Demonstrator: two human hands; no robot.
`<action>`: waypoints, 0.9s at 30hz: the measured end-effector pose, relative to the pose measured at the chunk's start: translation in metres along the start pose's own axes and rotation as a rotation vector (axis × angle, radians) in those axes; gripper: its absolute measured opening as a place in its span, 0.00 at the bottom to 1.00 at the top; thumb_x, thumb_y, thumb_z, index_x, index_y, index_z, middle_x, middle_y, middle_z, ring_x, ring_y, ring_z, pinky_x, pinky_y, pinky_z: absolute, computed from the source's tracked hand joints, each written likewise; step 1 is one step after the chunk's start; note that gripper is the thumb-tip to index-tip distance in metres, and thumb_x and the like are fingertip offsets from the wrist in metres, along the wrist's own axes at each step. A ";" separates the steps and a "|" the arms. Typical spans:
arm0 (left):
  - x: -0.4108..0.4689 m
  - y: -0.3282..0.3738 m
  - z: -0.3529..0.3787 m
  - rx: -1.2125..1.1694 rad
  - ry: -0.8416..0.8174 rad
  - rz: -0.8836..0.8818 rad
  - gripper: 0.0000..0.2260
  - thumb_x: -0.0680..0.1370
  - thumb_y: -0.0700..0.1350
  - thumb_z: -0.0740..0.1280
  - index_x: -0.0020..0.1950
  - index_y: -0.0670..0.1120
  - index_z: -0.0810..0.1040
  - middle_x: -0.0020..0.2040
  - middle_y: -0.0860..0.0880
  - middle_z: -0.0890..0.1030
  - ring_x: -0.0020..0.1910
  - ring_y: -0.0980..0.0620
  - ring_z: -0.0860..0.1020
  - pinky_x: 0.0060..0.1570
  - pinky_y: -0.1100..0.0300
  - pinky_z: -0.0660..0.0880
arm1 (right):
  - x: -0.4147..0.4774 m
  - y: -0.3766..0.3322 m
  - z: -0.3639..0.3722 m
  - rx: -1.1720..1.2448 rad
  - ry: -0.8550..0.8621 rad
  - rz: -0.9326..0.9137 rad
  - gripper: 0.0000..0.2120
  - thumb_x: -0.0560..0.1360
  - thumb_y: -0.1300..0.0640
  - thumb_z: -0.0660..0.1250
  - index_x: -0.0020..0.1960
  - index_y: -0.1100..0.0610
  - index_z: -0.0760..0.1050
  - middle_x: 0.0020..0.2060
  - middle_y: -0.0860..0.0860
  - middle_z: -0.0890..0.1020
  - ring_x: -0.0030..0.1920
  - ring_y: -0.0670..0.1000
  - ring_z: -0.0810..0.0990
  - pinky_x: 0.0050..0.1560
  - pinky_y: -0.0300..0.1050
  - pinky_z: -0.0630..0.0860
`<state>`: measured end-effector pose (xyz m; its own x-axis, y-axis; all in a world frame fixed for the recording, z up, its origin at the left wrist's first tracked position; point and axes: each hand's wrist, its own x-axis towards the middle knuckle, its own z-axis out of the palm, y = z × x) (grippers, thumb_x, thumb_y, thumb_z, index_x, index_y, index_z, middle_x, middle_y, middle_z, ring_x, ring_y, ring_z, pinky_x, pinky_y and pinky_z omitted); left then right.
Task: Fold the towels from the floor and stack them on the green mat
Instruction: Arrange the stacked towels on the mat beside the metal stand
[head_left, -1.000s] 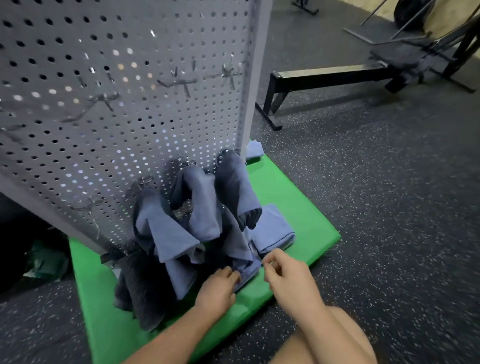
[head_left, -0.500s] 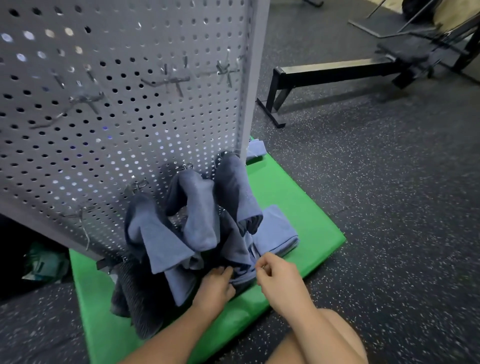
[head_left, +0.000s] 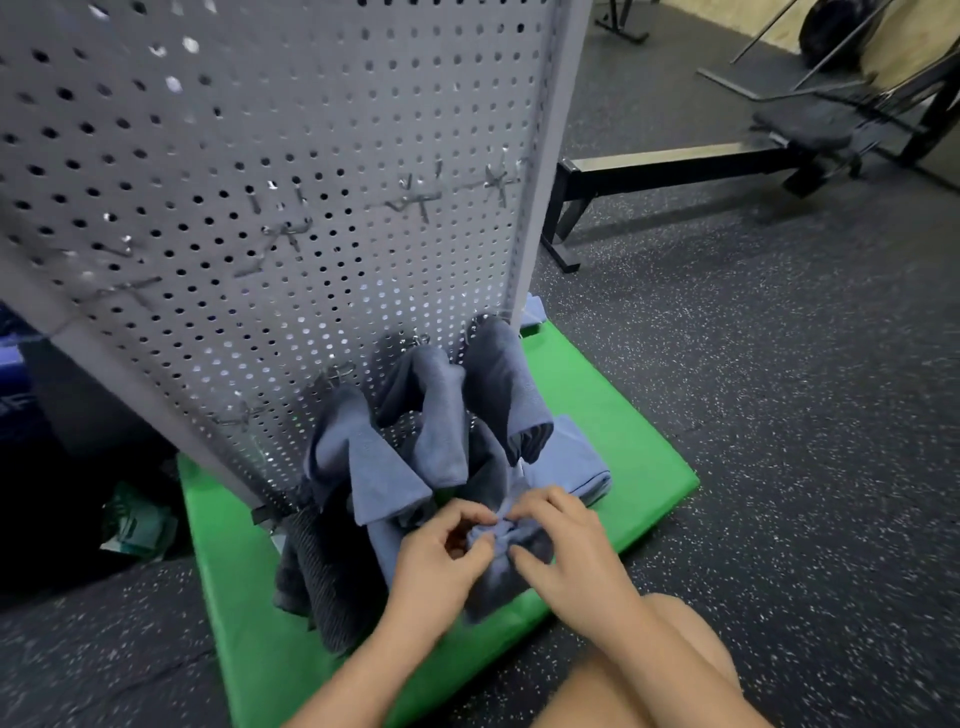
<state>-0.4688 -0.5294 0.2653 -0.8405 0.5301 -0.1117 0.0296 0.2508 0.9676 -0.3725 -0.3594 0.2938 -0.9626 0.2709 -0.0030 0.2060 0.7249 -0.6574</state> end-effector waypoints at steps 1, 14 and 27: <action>-0.005 0.010 -0.004 -0.018 -0.013 0.017 0.08 0.76 0.39 0.73 0.52 0.50 0.85 0.48 0.54 0.88 0.48 0.53 0.84 0.52 0.64 0.78 | -0.005 -0.006 -0.003 -0.020 0.016 -0.017 0.14 0.73 0.49 0.71 0.58 0.41 0.76 0.57 0.36 0.76 0.62 0.43 0.77 0.63 0.53 0.73; -0.048 0.084 -0.082 0.106 -0.303 0.210 0.12 0.75 0.44 0.78 0.56 0.56 0.83 0.47 0.49 0.84 0.41 0.58 0.78 0.42 0.54 0.78 | -0.015 -0.109 -0.061 -0.107 0.046 -0.182 0.11 0.73 0.54 0.66 0.45 0.44 0.64 0.42 0.40 0.73 0.45 0.43 0.70 0.47 0.44 0.68; -0.070 0.084 -0.198 0.181 0.097 0.204 0.10 0.73 0.54 0.77 0.47 0.53 0.79 0.39 0.56 0.81 0.39 0.61 0.75 0.41 0.63 0.72 | 0.034 -0.194 -0.031 0.065 -0.043 -0.203 0.04 0.70 0.52 0.64 0.44 0.48 0.74 0.41 0.43 0.80 0.45 0.45 0.78 0.51 0.53 0.77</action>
<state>-0.5143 -0.7057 0.3992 -0.8550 0.5065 0.1119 0.2923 0.2922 0.9106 -0.4396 -0.4718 0.4447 -0.9901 0.0951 0.1032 -0.0034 0.7189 -0.6951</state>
